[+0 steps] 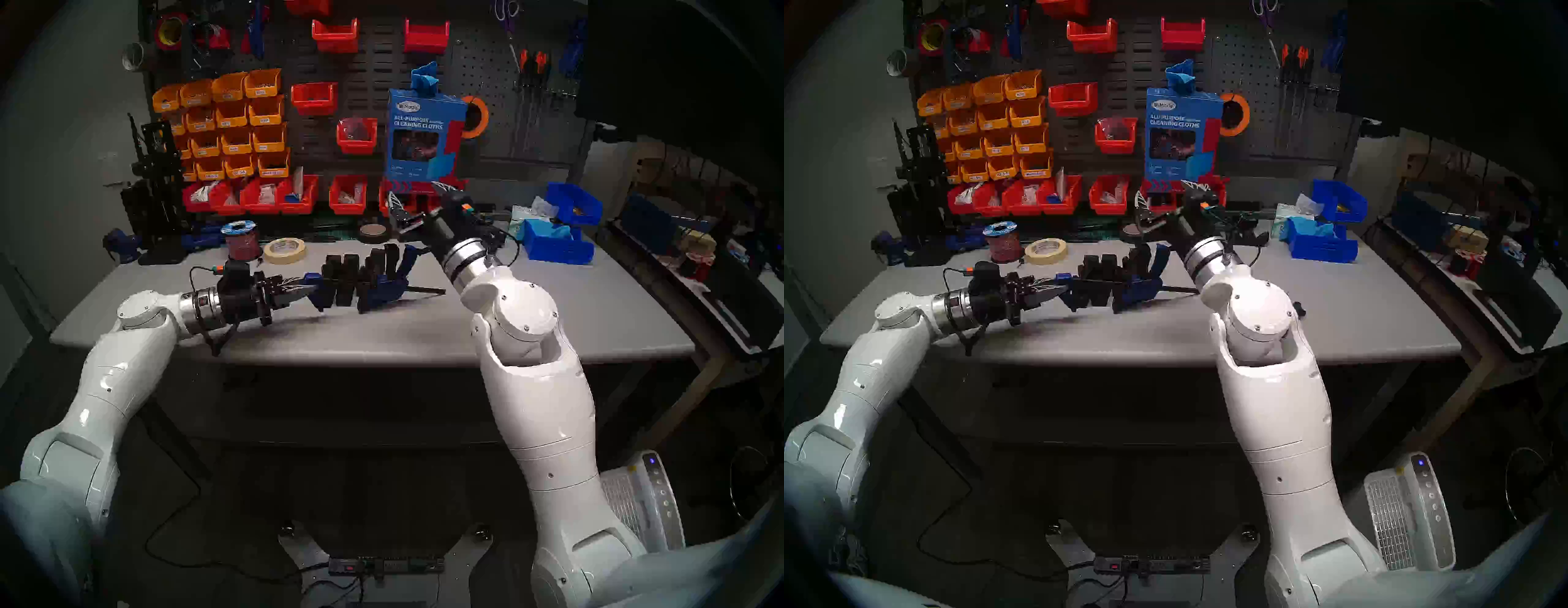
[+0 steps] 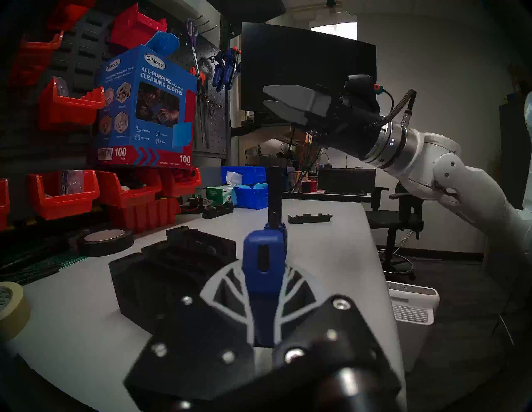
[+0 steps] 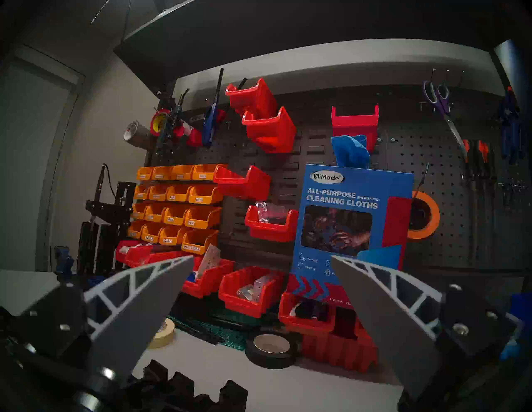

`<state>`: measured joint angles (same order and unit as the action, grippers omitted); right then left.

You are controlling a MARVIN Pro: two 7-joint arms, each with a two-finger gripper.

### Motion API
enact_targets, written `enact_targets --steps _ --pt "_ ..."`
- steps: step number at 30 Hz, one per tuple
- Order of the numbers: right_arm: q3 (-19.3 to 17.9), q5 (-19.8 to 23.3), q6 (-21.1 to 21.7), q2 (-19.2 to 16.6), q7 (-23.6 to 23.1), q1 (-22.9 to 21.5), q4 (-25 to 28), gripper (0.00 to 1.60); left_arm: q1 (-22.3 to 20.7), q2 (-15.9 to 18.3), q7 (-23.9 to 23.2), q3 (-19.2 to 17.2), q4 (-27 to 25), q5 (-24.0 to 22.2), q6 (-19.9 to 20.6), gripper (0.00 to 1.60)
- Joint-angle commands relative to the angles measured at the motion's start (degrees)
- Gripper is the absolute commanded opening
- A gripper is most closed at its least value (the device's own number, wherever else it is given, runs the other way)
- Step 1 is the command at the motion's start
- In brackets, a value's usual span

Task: Clamp the two 3D printed pieces together with the clamp

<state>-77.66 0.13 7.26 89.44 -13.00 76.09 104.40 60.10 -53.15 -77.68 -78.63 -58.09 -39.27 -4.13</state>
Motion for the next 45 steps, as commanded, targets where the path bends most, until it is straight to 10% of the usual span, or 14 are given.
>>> enact_targets --steps 1,45 --pt "2.18 -1.76 1.22 1.95 2.55 1.45 5.97 1.6 -2.03 0.1 -0.14 -1.42 -1.29 -1.26 0.07 0.0" --pt "14.71 -10.11 15.21 2.11 21.25 5.75 10.24 1.6 -1.95 -0.03 -0.22 -1.72 -1.37 -1.14 0.23 0.0"
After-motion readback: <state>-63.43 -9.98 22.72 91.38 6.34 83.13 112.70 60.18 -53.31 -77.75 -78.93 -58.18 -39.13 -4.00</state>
